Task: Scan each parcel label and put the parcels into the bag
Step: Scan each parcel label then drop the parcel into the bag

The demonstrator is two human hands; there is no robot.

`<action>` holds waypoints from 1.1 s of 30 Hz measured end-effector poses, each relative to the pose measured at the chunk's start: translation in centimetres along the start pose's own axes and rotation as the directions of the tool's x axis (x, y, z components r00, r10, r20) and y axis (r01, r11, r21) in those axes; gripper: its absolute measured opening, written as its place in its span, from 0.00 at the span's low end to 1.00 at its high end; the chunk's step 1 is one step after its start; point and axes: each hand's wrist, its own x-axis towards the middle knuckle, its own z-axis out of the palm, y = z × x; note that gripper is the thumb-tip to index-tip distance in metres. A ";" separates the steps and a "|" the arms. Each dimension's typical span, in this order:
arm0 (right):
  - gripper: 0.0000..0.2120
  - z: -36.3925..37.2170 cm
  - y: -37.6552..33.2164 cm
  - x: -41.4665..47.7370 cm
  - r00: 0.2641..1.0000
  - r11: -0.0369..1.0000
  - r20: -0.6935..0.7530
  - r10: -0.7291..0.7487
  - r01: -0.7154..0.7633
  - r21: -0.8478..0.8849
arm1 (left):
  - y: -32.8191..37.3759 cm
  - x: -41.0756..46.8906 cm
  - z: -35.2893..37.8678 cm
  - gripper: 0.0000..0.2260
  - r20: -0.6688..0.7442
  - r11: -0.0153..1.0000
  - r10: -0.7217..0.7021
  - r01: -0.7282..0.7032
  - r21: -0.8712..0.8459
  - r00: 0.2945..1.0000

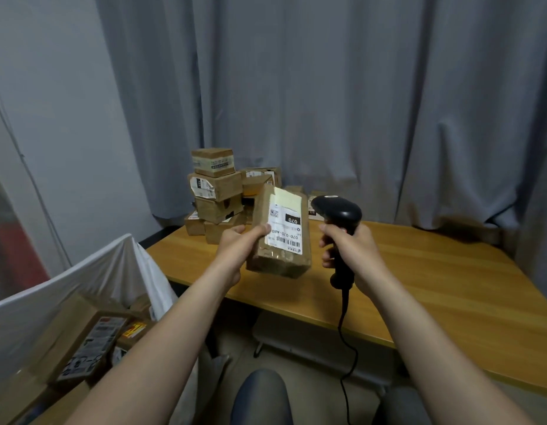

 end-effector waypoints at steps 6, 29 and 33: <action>0.10 0.1 -0.5 -1.0 0.990 0.984 0.142 0.014 0.011 -0.175 | 0.0 0.5 -1.0 0.16 -0.054 1.000 0.005 -0.005 0.010 0.999; 0.10 0.3 -0.9 -1.6 0.949 0.908 0.312 0.054 0.083 -0.411 | 0.8 1.7 -3.4 0.20 -0.116 0.999 0.029 -0.032 -0.024 0.993; 0.10 0.2 -0.6 -1.4 0.954 0.916 0.295 0.059 0.066 -0.395 | 0.6 1.8 -3.5 0.20 -0.121 0.999 0.024 -0.027 -0.026 0.992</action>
